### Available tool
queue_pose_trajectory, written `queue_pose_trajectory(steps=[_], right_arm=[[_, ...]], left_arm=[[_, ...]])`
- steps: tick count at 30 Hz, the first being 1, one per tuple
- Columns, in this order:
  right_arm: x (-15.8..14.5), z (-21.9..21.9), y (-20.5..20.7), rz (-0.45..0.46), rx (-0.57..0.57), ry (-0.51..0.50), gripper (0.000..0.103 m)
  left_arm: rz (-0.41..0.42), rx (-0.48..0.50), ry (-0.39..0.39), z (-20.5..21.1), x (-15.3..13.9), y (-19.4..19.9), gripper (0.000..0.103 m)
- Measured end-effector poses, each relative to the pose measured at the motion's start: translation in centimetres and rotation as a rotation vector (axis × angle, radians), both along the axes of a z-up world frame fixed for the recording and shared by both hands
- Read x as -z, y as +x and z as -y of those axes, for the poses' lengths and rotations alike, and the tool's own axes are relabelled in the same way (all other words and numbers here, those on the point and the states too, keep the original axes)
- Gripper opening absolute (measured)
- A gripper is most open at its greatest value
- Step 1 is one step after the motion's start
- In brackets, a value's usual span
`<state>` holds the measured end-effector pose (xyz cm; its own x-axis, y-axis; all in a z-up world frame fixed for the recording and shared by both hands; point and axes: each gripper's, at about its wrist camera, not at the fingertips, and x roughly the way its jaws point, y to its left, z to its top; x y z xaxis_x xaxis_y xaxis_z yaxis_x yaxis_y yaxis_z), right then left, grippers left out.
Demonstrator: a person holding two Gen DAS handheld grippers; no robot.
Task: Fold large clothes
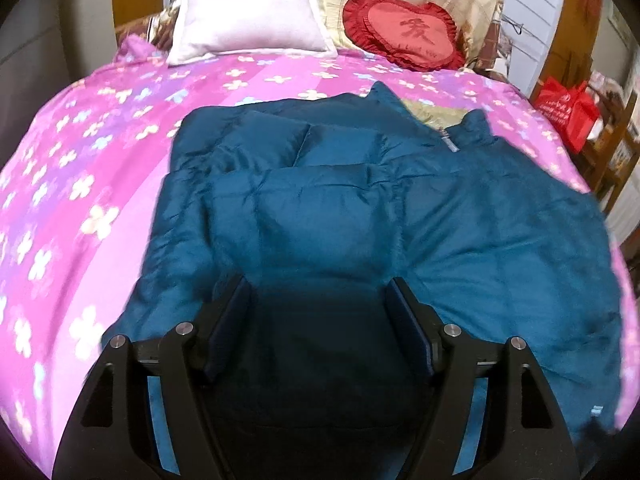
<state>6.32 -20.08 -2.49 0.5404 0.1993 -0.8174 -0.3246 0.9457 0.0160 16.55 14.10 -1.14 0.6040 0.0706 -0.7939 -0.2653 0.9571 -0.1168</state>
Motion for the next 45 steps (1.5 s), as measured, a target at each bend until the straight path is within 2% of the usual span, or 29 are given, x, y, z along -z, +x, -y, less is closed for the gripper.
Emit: queue_pose_trajectory(steps=[2, 4, 5, 8, 10, 12, 16, 19, 25, 27, 29, 30, 33, 36, 38, 40, 42, 44, 45], right_arm=[[0.0, -0.1, 0.0, 0.001, 0.001, -0.003, 0.103], [0.0, -0.1, 0.0, 0.002, 0.001, -0.005, 0.103], [0.0, -0.1, 0.0, 0.002, 0.001, -0.005, 0.103], [0.0, -0.1, 0.0, 0.003, 0.002, -0.005, 0.103], [0.0, -0.2, 0.0, 0.004, 0.001, -0.007, 0.103], [0.0, -0.2, 0.0, 0.005, 0.001, -0.006, 0.103], [0.0, -0.2, 0.0, 0.002, 0.000, -0.006, 0.103], [-0.5, 0.3, -0.2, -0.020, -0.022, -0.004, 0.103], [-3.7, 6.4, -3.7, 0.131, 0.031, -0.048, 0.103], [-2.9, 9.6, -4.1, 0.083, 0.082, -0.042, 0.103], [-0.4, 12.7, -4.1, -0.065, 0.114, -0.029, 0.103], [0.1, 13.6, -4.4, -0.094, 0.106, 0.010, 0.103], [-0.6, 15.6, -5.7, -0.077, 0.091, 0.047, 0.103], [-1.7, 17.3, -7.2, -0.018, 0.100, 0.068, 0.103], [-2.1, 18.8, -8.0, -0.008, 0.081, 0.146, 0.103], [-1.6, 19.7, -8.2, -0.040, 0.069, 0.188, 0.103], [-0.7, 20.0, -7.9, -0.081, 0.057, 0.182, 0.103], [-0.5, 19.7, -8.3, -0.072, 0.022, 0.162, 0.103], [-0.4, 19.4, -8.5, -0.066, 0.005, 0.147, 0.103]], left_arm=[[0.038, 0.018, -0.008, 0.0, -1.9, -2.3, 0.072], [0.048, 0.055, 0.022, 0.6, -3.0, -5.2, 0.081], [0.038, 0.074, 0.025, 0.8, -2.9, -6.6, 0.082], [-0.059, 0.157, 0.002, 1.7, -0.5, -10.6, 0.082], [-0.139, 0.189, 0.002, 2.2, 2.5, -12.7, 0.083], [-0.041, 0.197, 0.085, 2.9, 3.3, -14.9, 0.085], [-0.027, 0.171, 0.038, 2.7, 3.4, -14.9, 0.087], [-0.027, 0.175, 0.043, 2.9, 3.5, -15.1, 0.087], [-0.007, 0.175, -0.008, 1.7, 3.2, -15.7, 0.087], [-0.020, 0.179, -0.007, 1.5, 2.9, -16.2, 0.087], [-0.039, 0.181, -0.004, 0.8, 2.6, -17.1, 0.087], [-0.043, 0.181, -0.009, 0.4, 2.3, -17.8, 0.087], [-0.013, 0.170, -0.030, -2.0, 0.6, -20.7, 0.087], [0.032, 0.129, -0.015, -5.7, -0.8, -24.0, 0.087], [0.037, 0.152, -0.068, -7.8, -0.6, -26.1, 0.087], [0.003, 0.177, -0.080, -8.2, 0.3, -27.4, 0.087], [-0.014, 0.197, -0.050, -7.7, 1.1, -28.5, 0.087], [-0.047, 0.213, -0.053, -6.7, 2.5, -29.5, 0.087], [-0.029, 0.216, -0.028, -6.1, 2.7, -30.4, 0.087]])
